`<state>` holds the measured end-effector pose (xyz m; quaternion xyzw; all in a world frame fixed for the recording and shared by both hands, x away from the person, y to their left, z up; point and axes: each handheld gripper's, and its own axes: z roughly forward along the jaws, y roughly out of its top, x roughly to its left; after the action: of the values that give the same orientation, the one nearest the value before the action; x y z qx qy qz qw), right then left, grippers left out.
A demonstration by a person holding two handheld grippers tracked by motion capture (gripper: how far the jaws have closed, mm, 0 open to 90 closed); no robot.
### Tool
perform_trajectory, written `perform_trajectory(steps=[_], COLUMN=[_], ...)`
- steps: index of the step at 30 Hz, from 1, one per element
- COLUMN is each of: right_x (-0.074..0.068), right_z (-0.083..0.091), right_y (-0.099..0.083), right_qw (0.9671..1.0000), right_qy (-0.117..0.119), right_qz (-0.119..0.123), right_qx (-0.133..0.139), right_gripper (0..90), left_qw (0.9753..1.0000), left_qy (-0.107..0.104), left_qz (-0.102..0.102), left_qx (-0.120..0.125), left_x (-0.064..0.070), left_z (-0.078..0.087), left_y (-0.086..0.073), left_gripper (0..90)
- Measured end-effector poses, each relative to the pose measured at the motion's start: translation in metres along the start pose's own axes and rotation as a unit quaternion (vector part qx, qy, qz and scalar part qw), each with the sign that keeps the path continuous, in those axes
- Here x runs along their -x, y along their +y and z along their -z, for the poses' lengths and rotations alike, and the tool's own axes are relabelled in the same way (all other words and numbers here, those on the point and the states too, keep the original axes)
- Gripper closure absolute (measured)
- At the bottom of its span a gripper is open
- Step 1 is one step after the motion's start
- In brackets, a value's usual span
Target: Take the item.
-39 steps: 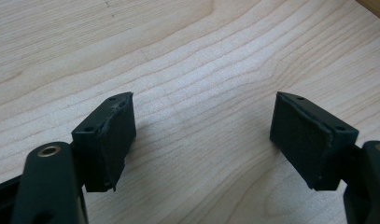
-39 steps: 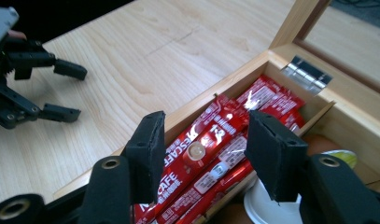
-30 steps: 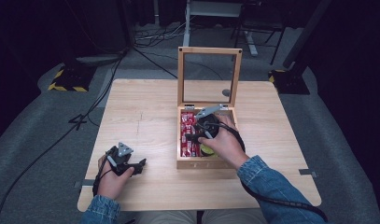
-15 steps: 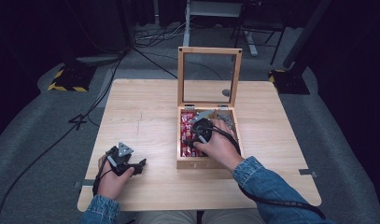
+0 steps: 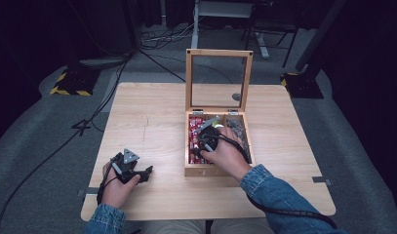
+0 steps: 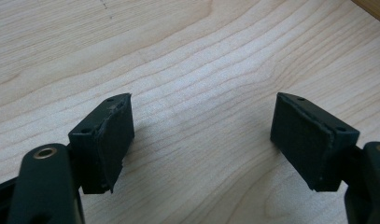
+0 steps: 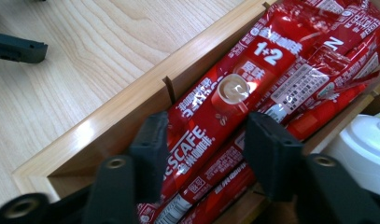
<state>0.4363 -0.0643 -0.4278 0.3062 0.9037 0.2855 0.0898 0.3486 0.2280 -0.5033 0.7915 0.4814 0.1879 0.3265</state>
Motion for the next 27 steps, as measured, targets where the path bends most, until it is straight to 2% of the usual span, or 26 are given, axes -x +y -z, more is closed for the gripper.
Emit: perform_trajectory(steps=[4, 7, 11, 12, 13, 14, 15, 16, 17, 27], right_x=[-0.001, -0.003, -0.004, -0.003, -0.003, -0.002, -0.001, 0.0, 0.0, -0.003], right_z=[0.002, 0.0, -0.001, 0.0, 0.0, 0.001, 0.002, 0.005, 0.006, 0.02], right_y=[0.0, -0.001, -0.001, -0.001, -0.001, -0.001, -0.001, 0.0, 0.0, 0.005], right_qw=[1.0, 0.9996, 0.9996, 0.9991, 0.9991, 0.9986, 0.9979, 0.9961, 0.9957, 0.9948], right_qy=[0.008, 0.022, 0.02, 0.026, 0.026, 0.031, 0.037, 0.054, 0.056, 0.062], right_qz=[-0.006, -0.014, -0.021, -0.033, -0.033, -0.043, -0.052, -0.068, -0.072, -0.068], right_qx=[0.001, 0.004, 0.003, 0.005, 0.005, 0.007, 0.009, 0.014, 0.015, 0.044], right_gripper=[60.2, 64.1, 68.2, 73.3, 73.3, 75.8, 77.9, 80.8, 81.1, 81.8], left_qw=[1.0, 1.0, 1.0, 1.0, 1.0, 1.0, 1.0, 1.0, 1.0, 1.0], left_qy=[0.0, 0.0, 0.0, 0.0, 0.0, 0.0, 0.0, 0.0, 0.0, 0.0], left_qz=[-0.001, 0.0, 0.0, 0.001, 0.001, 0.001, 0.001, 0.001, 0.001, 0.001], left_qx=[0.0, 0.001, 0.001, 0.001, 0.001, 0.001, 0.001, 0.001, 0.001, 0.0], left_x=[0.0, 0.0, 0.0, 0.0, 0.0, 0.0, 0.0, 0.0, 0.0, 0.0], left_z=[0.0, 0.0, 0.0, 0.0, 0.0, 0.0, 0.0, 0.0, 0.0, 0.0], left_y=[0.0, 0.0, 0.0, 0.0, 0.0, 0.0, 0.0, 0.0, 0.0, 0.0], left_gripper=[21.8, 21.8, 21.8, 21.8, 21.8, 21.8, 21.8, 21.8, 21.8, 21.8])
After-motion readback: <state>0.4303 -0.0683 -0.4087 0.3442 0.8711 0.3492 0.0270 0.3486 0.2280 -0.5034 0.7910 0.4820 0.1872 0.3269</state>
